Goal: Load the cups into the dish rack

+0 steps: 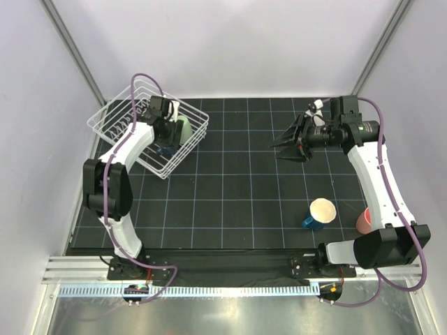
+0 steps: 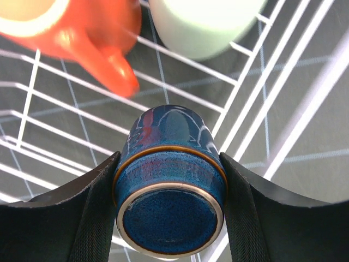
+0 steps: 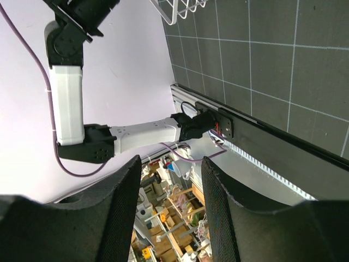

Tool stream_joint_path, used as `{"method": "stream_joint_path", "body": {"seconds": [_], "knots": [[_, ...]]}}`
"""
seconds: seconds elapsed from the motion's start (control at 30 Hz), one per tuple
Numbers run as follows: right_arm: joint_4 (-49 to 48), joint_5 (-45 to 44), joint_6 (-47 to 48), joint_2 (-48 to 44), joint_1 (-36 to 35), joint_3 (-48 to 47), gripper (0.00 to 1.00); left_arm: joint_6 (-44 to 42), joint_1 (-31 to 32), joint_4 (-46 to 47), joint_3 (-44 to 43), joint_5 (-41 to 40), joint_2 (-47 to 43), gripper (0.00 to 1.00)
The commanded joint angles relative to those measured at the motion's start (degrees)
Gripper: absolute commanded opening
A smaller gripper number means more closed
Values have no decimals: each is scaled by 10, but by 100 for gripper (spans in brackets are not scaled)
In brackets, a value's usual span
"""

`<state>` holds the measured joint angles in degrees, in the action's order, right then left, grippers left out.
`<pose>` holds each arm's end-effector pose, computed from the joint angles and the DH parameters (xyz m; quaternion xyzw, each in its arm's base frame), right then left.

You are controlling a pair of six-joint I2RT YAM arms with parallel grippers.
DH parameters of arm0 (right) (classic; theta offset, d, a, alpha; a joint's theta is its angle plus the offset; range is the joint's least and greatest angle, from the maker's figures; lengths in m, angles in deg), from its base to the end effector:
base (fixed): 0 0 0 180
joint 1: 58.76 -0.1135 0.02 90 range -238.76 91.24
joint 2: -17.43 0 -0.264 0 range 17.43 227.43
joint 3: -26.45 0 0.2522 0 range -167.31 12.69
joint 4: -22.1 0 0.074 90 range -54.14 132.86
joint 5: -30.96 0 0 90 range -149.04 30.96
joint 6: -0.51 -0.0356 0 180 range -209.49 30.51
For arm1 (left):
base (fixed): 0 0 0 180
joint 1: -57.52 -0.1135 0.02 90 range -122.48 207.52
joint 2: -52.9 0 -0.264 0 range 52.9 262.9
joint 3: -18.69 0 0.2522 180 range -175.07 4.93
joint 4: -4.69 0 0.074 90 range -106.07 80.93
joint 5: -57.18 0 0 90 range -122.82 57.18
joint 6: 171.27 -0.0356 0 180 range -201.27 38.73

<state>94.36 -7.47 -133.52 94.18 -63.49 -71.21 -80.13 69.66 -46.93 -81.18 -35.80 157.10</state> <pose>0.2520 0.0488 0.3854 0.1502 0.8486 0.4969 0.1020 0.3891 -0.0818 0.2596 0.0840 0.9522 -0.0091 0.2936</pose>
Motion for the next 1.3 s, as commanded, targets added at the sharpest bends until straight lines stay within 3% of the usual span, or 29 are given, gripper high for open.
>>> {"method": "stream_joint_path", "body": {"seconds": [0.0, 0.27, 0.53, 0.77, 0.9, 1.27], "knots": [[7, 13, 7, -21, 2, 9, 50, -2, -10, 35, -53, -4, 16, 0], [7, 5, 9, -27, 2, 22, 50, 21, -12, 33, -87, -2, 63, 2], [2, -2, 11, -34, 3, 41, 50, 33, -12, 33, -76, 5, 71, 21], [0, -3, 13, -33, 2, 38, 50, 34, -12, 34, -71, 16, 81, 27], [5, -9, 17, -35, 2, 40, 50, 33, -12, 32, -75, 12, 87, 42], [15, -17, 35, -41, 2, 41, 50, 39, -12, 20, -86, 18, 92, 63]]}}
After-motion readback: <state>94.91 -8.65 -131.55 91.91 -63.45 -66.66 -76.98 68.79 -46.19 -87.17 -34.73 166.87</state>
